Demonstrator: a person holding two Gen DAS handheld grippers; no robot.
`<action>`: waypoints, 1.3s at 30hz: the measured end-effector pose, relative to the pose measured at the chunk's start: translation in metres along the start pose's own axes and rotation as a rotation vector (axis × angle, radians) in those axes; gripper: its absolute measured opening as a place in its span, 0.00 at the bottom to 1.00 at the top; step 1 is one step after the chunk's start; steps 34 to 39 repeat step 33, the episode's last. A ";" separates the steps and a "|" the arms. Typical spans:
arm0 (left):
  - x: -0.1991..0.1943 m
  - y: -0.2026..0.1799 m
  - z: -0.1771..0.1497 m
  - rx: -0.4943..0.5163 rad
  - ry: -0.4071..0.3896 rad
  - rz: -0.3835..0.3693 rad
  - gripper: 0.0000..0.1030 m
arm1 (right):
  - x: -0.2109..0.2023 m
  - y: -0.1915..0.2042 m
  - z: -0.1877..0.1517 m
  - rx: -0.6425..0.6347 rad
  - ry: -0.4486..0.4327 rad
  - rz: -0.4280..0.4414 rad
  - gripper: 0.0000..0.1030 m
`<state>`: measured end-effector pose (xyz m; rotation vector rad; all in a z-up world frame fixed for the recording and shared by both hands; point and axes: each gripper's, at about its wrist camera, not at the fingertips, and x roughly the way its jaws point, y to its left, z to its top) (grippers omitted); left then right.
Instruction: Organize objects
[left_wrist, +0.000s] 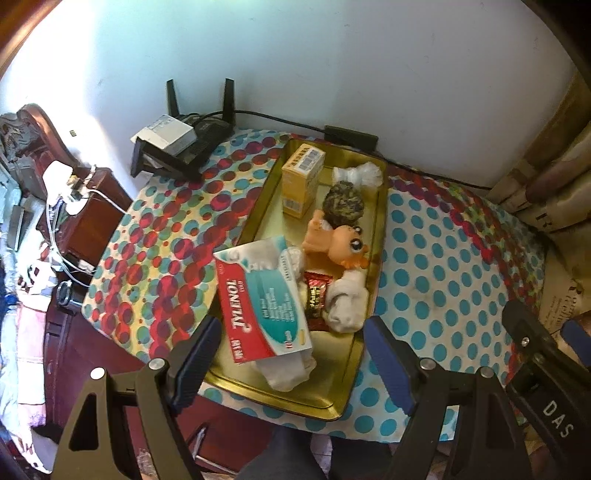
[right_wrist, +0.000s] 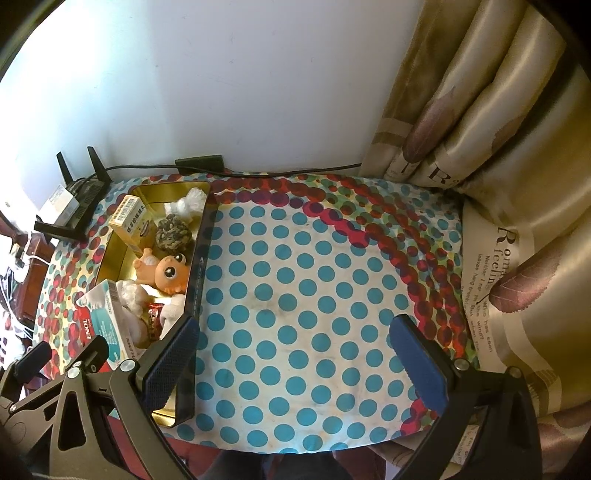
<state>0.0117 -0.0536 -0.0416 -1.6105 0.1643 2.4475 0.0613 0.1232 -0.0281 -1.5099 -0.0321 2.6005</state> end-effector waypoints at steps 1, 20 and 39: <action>0.000 0.001 0.000 -0.005 -0.004 -0.019 0.79 | 0.000 -0.001 0.000 0.005 -0.001 0.000 0.99; 0.004 -0.002 0.003 -0.015 -0.002 -0.033 0.79 | 0.000 -0.017 0.000 0.067 -0.008 -0.019 0.99; 0.001 -0.002 0.006 -0.007 -0.023 -0.006 0.79 | 0.001 -0.017 0.001 0.067 -0.005 -0.022 0.99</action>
